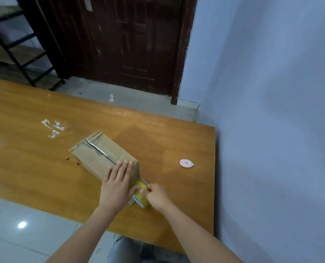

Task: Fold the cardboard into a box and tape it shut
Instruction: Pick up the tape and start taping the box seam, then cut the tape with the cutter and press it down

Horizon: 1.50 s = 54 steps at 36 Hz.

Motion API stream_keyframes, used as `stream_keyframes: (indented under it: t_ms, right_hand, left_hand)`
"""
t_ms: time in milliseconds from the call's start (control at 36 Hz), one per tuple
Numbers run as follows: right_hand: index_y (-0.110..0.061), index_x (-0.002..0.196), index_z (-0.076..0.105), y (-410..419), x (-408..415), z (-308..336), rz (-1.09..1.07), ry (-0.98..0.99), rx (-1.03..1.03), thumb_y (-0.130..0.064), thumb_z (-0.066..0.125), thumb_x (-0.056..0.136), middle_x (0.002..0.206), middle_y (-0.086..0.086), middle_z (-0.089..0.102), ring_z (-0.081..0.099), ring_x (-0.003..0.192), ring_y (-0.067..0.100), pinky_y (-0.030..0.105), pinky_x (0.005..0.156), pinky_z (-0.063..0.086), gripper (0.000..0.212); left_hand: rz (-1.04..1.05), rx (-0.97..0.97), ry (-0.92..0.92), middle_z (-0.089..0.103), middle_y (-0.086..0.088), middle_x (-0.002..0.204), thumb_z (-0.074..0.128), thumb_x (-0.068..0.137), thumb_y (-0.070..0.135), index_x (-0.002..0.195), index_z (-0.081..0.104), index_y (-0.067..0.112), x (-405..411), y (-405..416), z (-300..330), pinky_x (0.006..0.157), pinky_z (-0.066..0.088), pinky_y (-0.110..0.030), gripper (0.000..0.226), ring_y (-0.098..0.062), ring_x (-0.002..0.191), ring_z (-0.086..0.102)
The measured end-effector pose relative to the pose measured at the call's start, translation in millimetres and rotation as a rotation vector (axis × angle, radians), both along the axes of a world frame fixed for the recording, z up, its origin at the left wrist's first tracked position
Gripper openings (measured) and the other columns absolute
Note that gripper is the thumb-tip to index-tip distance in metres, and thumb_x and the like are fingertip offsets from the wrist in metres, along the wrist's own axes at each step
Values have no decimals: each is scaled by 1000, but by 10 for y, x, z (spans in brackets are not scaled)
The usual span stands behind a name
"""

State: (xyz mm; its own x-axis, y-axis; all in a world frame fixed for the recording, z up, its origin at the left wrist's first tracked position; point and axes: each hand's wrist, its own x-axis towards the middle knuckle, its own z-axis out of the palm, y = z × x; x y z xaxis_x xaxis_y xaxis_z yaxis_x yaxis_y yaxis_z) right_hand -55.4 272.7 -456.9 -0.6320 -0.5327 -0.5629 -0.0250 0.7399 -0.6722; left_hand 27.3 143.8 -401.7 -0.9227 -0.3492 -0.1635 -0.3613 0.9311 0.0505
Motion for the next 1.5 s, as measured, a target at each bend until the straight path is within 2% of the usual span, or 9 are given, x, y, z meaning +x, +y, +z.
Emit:
stream_keyframes:
  t_ms: [278,472,556,722,972,1083,1194,1389,1500]
  right_hand:
    - [-10,110,63,-72,-12,43,32,142,199,-56,51,87,107,10,67,63,98,31,38,84,52,53]
    - [-13,89,60,-19,-43,-7,-18,-2,55,-54,56,87,76,2,59,57,79,25,28,55,37,42]
    - [-13,88,61,44,-67,-36,-38,-105,-49,-51,57,87,79,1,57,53,76,19,28,61,36,38]
    - [-17,84,54,177,-134,-51,-158,-189,-190,-43,52,94,84,3,49,46,80,16,30,70,32,28]
    - [-8,133,42,495,-994,-41,-272,592,259,-15,55,90,138,9,40,36,128,29,39,99,35,46]
    - [-17,149,22,621,-1302,-131,-5,551,403,-19,55,93,151,4,31,27,138,27,44,108,30,65]
    - [-26,142,34,729,-1348,-243,244,647,480,-22,52,94,143,3,41,37,130,28,44,102,31,52]
    - [-24,137,44,690,-1259,-325,83,575,444,-23,53,93,135,9,44,40,126,29,43,101,30,44]
    - [-19,116,57,481,-1166,-192,-179,281,-27,-19,65,87,114,8,59,53,111,25,33,87,40,31]
  left_hand:
    - [-4,-27,-4,54,-13,134,9,89,69,135,48,6,4,-52,-38,104,37,-47,88,-30,126,49]
    - [6,-90,76,51,-18,136,63,70,65,137,45,0,-29,2,-140,103,34,-57,95,-34,129,45]
    - [32,-115,75,46,-19,141,71,64,64,140,39,-1,-60,47,-165,105,28,-61,105,-35,133,40]
    - [56,-138,81,35,-14,149,65,64,70,146,27,6,-83,72,-190,110,19,-59,111,-31,141,27]
    - [69,-131,147,35,-11,150,63,62,74,147,26,10,-90,73,-252,111,19,-57,113,-29,141,27]
    - [90,-144,125,23,-6,156,51,66,79,149,7,14,-94,61,-300,114,8,-53,115,-25,145,14]
    - [93,-147,111,13,-2,158,44,68,81,148,-8,17,-99,64,-311,115,0,-51,115,-22,146,3]
    - [83,-161,110,13,-3,158,40,69,83,150,-2,16,-91,74,-283,116,3,-50,113,-23,146,4]
    - [97,-157,110,10,-2,159,38,69,83,150,-4,17,-92,74,-283,116,1,-49,113,-21,147,2]
